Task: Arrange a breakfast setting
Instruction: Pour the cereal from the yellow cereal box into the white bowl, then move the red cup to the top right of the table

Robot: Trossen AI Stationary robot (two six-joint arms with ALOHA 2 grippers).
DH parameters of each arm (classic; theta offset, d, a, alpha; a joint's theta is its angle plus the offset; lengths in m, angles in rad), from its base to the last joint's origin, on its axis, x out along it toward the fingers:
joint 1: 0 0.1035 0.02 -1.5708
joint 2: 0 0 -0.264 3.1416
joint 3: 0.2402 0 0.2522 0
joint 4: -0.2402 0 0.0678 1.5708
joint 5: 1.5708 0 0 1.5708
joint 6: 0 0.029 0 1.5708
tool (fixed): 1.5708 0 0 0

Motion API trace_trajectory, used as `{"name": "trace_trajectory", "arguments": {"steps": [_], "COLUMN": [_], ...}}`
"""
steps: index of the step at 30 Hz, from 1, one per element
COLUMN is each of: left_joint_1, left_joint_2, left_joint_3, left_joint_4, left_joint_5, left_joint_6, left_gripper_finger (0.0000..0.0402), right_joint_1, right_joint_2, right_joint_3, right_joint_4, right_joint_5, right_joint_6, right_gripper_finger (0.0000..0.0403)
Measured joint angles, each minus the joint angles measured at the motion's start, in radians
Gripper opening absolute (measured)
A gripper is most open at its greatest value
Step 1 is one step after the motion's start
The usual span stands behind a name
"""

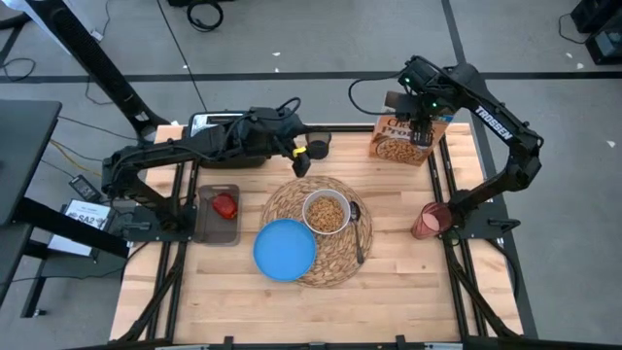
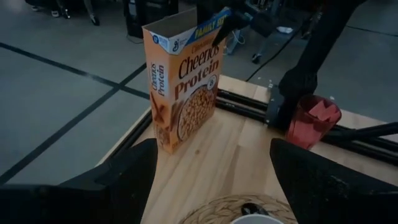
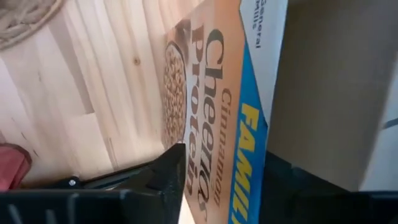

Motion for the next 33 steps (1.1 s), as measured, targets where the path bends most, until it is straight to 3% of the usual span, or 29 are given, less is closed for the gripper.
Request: {"name": "trace_trajectory", "arguments": {"steps": [14, 25, 29, 33], "left_joint_1": [0.0, 0.0, -0.007, -0.015], "left_joint_2": [0.0, 0.0, 0.0, -0.008], "left_joint_3": [0.0, 0.0, 0.0, 0.0], "left_joint_4": [0.007, 0.01, 0.032, 0.093], "left_joint_5": [0.0, 0.0, 0.0, 0.0], "left_joint_6": [-0.033, -0.062, -0.061, -0.06], "left_gripper_finger": [0.0316, 0.0316, 0.0316, 0.0316], "right_joint_1": [0.019, 0.03, 0.11, 0.283], "right_joint_2": [-0.142, -0.197, -0.222, -0.226], "right_joint_3": [0.0, 0.0, 0.0, 0.001], "right_joint_4": [0.188, 0.239, 0.294, 0.32], "right_joint_5": [-0.007, -0.103, -0.204, -0.21], "right_joint_6": [0.019, 0.088, 0.249, 0.386], "right_gripper_finger": [0.0218, 0.0225, 0.0217, 0.0213]}}
